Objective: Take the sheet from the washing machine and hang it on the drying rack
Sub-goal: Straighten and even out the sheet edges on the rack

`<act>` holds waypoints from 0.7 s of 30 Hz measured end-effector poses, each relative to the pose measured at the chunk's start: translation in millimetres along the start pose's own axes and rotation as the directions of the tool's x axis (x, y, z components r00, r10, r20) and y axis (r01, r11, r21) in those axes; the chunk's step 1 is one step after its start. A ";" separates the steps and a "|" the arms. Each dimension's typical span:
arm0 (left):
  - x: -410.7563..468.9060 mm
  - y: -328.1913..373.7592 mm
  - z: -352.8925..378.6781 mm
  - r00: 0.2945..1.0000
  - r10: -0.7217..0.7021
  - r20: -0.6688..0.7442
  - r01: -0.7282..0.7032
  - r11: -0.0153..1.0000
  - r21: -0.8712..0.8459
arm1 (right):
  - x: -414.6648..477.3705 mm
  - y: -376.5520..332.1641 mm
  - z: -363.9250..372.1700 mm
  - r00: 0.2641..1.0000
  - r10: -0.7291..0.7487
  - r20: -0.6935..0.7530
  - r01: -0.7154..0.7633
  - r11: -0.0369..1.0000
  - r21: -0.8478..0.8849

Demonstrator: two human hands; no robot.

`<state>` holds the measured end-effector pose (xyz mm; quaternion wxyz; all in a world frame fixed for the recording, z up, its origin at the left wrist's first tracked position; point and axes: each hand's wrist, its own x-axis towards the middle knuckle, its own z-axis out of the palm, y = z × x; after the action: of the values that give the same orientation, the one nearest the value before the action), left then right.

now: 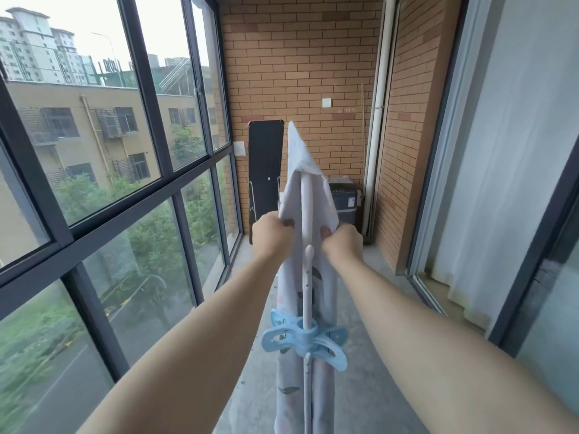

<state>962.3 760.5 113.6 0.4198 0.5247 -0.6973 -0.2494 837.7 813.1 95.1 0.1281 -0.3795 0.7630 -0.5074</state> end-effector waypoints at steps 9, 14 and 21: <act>-5.7 -77.5 18.6 0.984 -0.160 0.075 0.152 0.983 0.102 | 6.4 59.5 17.7 0.985 0.155 0.073 -0.142 0.977 -0.158; -6.6 -116.2 42.2 0.974 -0.195 0.119 0.178 0.975 0.135 | 8.7 94.0 30.1 0.976 0.165 0.142 -0.131 0.966 -0.222; -11.4 -150.8 44.2 0.992 -0.110 -0.059 0.118 0.982 0.147 | 19.3 138.4 19.5 0.996 0.074 0.051 -0.058 0.961 -0.272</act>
<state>1004.7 718.1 -32.2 0.3816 0.5999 -0.6722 -0.2065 773.7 813.6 -30.7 0.1151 -0.3829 0.8330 -0.3825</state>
